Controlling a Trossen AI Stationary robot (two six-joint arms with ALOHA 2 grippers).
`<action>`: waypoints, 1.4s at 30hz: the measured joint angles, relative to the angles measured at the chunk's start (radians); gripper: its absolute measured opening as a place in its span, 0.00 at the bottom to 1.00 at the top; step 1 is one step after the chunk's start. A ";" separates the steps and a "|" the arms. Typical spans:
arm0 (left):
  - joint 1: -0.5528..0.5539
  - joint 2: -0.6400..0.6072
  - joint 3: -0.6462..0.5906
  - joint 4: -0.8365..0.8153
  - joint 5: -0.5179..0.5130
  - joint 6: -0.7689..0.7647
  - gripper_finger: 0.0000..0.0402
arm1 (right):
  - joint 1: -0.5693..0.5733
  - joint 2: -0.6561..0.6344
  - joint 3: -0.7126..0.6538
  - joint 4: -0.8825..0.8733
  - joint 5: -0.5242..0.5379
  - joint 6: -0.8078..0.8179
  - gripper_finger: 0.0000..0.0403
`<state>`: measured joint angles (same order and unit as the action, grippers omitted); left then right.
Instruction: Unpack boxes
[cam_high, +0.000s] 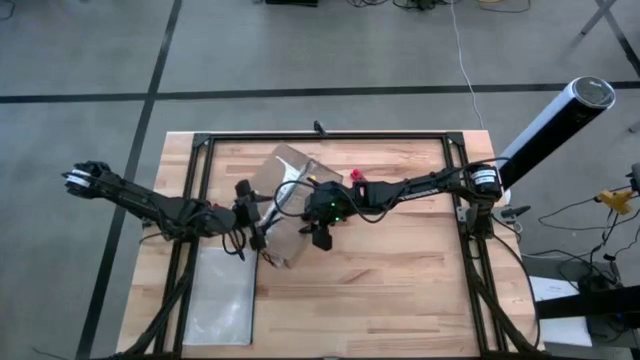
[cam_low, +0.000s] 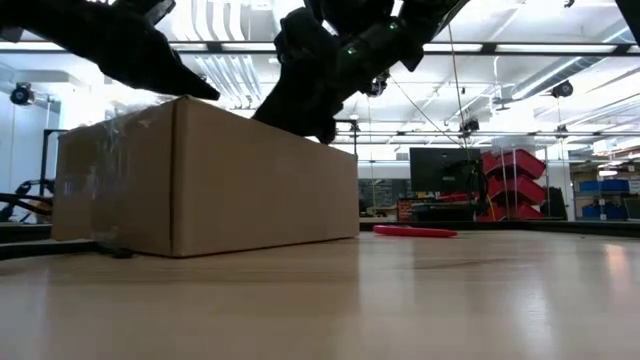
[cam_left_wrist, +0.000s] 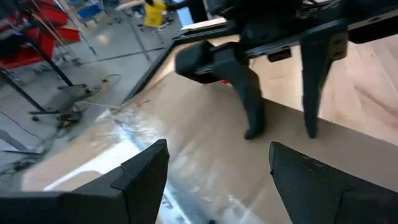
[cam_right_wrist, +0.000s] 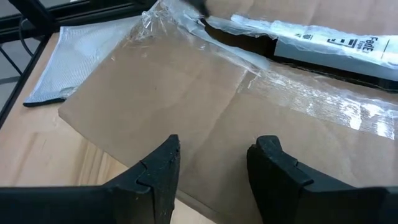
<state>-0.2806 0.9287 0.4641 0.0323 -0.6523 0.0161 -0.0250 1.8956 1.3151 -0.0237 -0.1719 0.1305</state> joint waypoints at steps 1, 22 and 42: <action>0.000 0.003 0.000 -0.002 0.003 -0.007 0.64 | 0.000 0.001 0.000 0.007 0.001 0.000 0.41; 0.001 0.089 0.000 0.041 -0.073 -0.061 0.64 | -0.008 0.001 0.000 0.033 0.051 -0.048 0.41; 0.039 0.187 0.003 0.015 -0.197 -0.115 0.64 | -0.013 0.001 0.000 0.036 0.071 -0.048 0.42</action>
<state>-0.2411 1.1160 0.4671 0.0468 -0.8490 -0.0990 -0.0378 1.8965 1.3151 0.0126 -0.1005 0.0822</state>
